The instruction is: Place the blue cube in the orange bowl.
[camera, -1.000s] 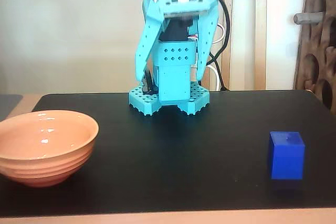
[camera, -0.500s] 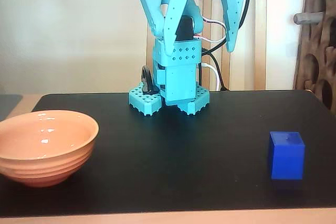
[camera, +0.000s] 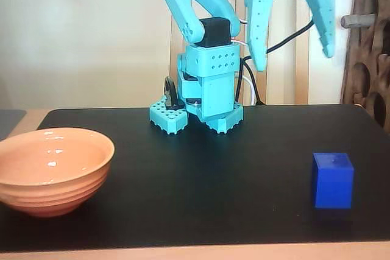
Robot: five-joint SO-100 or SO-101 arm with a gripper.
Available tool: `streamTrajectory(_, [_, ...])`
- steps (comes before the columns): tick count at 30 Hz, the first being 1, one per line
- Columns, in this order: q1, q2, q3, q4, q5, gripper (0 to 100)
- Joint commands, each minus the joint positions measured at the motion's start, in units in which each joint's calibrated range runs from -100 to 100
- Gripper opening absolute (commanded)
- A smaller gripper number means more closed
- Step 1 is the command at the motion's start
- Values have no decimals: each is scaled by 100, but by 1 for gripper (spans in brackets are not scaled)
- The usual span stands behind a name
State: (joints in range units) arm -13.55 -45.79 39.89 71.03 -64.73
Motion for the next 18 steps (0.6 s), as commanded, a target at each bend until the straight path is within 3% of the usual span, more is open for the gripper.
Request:
streamTrajectory(1, [-481, 110, -550, -421, -414, 32])
streamTrajectory(18, [-982, 118, 394, -1388, -1359, 32])
